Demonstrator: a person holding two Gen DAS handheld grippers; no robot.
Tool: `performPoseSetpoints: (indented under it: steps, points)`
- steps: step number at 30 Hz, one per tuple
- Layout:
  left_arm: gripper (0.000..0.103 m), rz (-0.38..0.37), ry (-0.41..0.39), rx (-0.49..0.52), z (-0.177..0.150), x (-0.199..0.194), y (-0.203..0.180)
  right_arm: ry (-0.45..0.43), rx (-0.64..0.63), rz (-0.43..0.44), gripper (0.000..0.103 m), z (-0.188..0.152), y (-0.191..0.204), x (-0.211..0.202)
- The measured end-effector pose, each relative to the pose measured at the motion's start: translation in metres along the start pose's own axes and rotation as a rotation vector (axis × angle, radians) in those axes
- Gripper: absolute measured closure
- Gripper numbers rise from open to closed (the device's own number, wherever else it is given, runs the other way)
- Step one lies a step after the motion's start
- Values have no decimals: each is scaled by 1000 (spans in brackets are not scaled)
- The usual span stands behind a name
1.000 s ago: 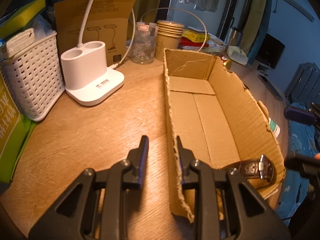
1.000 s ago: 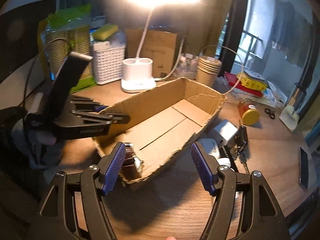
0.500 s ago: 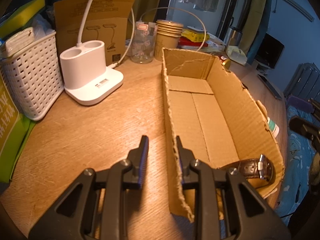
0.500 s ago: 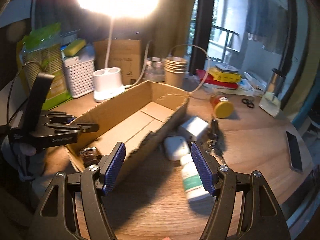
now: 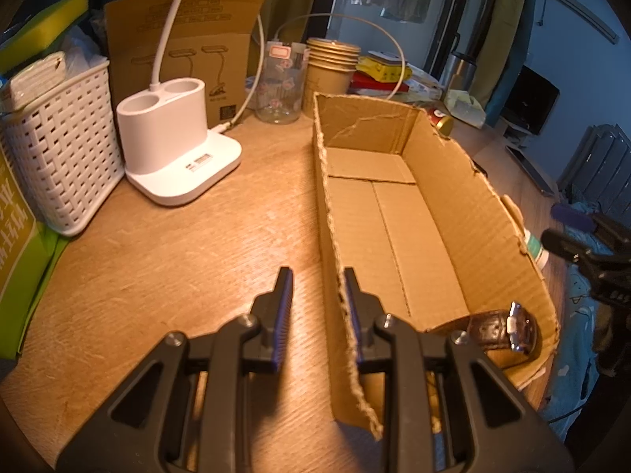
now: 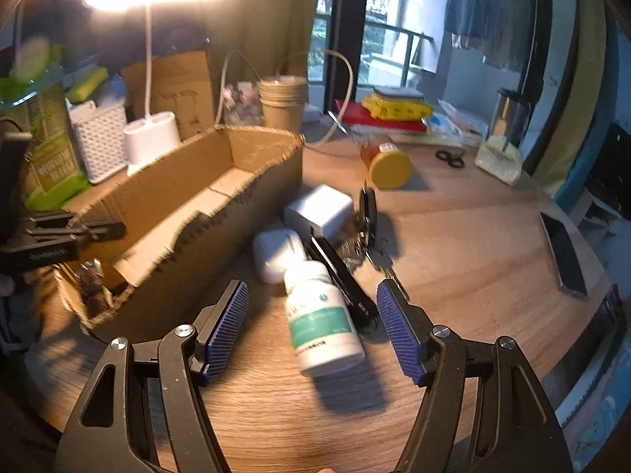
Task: Organize rigid objects
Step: 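Move the right gripper to the white medicine bottle and grasp it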
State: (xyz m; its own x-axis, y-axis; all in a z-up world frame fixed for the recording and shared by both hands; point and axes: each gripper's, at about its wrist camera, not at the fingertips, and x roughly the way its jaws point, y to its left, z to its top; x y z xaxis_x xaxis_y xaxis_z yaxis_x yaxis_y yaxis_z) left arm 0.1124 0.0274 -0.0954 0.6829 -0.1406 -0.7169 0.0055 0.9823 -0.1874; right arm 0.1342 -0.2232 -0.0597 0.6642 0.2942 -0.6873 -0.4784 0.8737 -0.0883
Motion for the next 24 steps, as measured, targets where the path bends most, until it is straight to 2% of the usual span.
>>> performPoseSetpoints:
  steps: [7,20,24]
  points:
    - [77,-2,0,-2,0,1,0,56,7,-1,32,-13,-4,21]
    - [77,-4,0,-3,0,1,1,96,10,11,32,-18,-1,39]
    - [77,-5,2,-2,-1,1,0,101,-4,-13,34,-20,2,42]
